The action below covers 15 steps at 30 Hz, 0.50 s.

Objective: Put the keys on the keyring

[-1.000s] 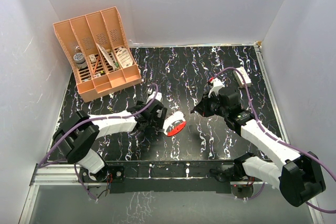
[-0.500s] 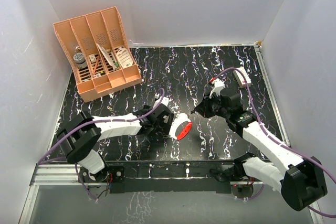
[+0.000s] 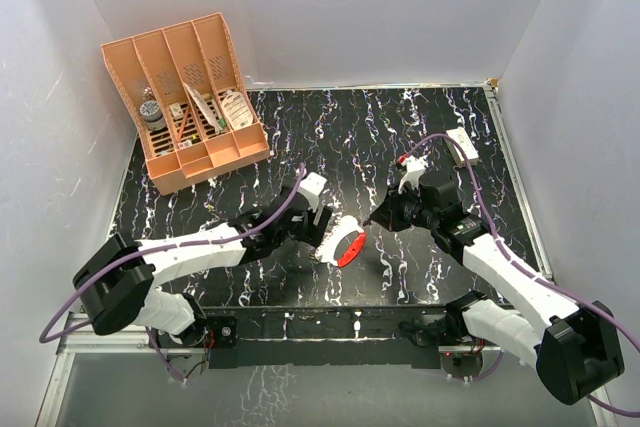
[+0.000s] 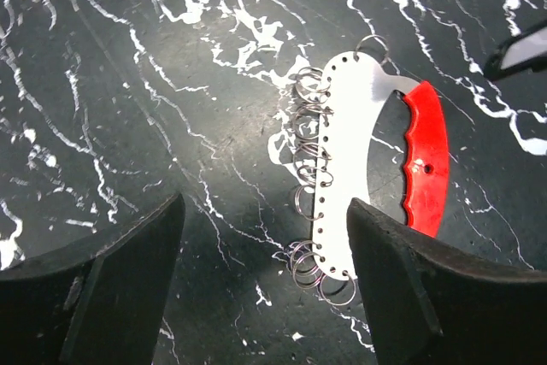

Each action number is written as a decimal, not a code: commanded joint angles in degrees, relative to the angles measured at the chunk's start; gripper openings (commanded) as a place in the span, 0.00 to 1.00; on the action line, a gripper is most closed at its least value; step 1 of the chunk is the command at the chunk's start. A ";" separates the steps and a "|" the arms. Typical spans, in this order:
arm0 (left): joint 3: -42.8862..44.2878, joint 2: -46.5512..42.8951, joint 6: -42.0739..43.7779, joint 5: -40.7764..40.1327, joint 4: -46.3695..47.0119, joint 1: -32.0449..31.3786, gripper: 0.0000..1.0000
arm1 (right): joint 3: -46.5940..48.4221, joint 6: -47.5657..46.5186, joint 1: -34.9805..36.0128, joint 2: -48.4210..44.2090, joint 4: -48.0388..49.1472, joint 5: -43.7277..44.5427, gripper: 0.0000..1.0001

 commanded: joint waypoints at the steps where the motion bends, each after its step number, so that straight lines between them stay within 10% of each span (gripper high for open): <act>1: -3.14 -1.31 7.91 13.36 9.63 3.79 0.73 | -0.20 0.04 0.19 -2.19 1.05 -0.94 0.00; 15: -1.35 8.60 9.03 38.93 14.71 11.74 0.55 | -1.13 0.35 0.24 -3.42 1.11 -1.08 0.00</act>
